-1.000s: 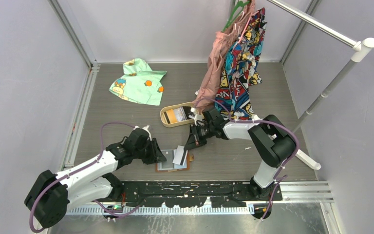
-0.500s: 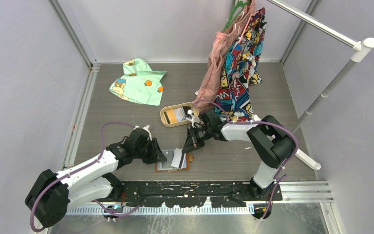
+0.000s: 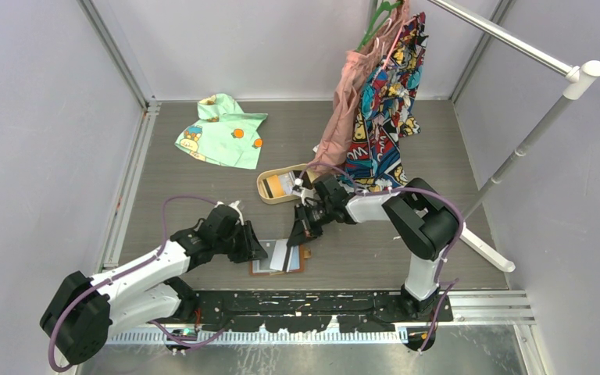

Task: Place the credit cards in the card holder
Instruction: Insert the credit card into the card holder.

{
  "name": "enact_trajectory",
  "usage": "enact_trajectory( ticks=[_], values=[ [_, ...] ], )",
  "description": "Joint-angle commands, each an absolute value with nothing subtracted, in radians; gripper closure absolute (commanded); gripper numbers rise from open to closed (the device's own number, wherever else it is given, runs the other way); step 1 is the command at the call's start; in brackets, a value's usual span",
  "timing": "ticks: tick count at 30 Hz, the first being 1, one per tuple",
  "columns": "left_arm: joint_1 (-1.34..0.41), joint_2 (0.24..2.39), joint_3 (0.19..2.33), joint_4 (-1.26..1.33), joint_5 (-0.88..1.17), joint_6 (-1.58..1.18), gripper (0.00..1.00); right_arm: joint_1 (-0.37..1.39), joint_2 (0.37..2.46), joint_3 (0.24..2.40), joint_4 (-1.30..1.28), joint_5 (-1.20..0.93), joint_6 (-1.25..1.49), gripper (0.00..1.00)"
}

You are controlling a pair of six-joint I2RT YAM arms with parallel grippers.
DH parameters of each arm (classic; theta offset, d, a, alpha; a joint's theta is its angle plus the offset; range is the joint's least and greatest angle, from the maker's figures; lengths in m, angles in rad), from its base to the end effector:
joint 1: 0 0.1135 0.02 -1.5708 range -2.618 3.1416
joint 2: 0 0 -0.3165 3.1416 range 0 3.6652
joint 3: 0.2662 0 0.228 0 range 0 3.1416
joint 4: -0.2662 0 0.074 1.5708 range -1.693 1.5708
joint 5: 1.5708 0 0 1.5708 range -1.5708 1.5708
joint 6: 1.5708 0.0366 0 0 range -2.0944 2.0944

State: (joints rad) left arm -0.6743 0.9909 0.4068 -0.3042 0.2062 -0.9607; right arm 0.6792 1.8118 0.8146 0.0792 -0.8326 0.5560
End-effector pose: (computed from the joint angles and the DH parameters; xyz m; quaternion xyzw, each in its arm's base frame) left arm 0.0988 -0.0885 0.2218 -0.0997 0.9327 -0.3092 0.1570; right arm 0.2360 0.2253 0.1903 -0.1827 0.8567 0.4821 0.0173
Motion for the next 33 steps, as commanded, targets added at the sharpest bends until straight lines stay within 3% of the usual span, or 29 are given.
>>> enact_trajectory(
  ticks=[1, 17, 33],
  values=[
    [-0.67, 1.004, 0.393, -0.307, 0.192, -0.93, 0.7, 0.704, 1.834, 0.869, 0.05, -0.816, 0.534, 0.99],
    [-0.671, 0.996, 0.395, -0.329, 0.175, -0.92, 0.69, 0.723, 1.84, 0.899, -0.116, -0.793, 0.469, 0.99],
    [-0.672, 1.05, 0.404, -0.29, 0.196, -0.911, 0.69, 0.764, 1.916, 0.975, -0.091, -0.807, 0.52, 0.98]
  ],
)
